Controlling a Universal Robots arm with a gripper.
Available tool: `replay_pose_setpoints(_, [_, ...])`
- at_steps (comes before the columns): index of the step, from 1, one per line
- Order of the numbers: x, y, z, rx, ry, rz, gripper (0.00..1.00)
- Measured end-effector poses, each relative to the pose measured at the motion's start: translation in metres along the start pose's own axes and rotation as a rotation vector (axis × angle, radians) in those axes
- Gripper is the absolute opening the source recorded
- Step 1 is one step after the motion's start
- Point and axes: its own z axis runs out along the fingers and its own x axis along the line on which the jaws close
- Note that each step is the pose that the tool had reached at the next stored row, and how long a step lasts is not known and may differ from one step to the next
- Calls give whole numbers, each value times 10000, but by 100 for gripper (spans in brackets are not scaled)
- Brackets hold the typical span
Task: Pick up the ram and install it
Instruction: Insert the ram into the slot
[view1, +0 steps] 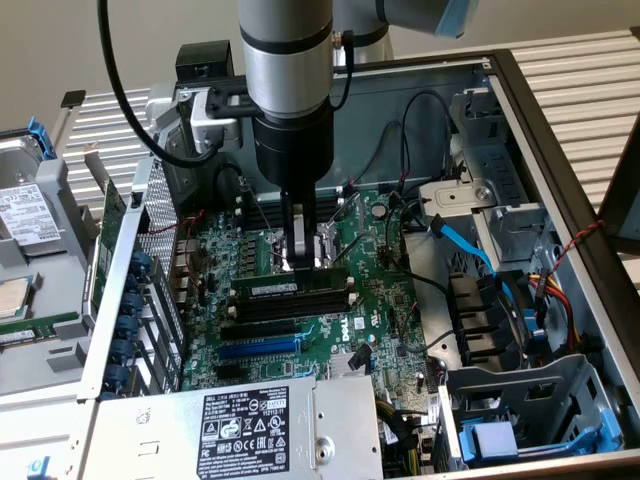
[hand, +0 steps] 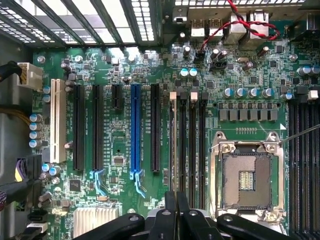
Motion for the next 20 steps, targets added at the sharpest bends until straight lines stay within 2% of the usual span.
replay_pose_setpoints(7, [0, 0, 3, -10, -2, -1, 12])
replay_pose_setpoints(11, [0, -7, 5, -92, -16, -4, 12])
replay_pose_setpoints(20, [8, -31, 6, -160, -45, -8, 12])
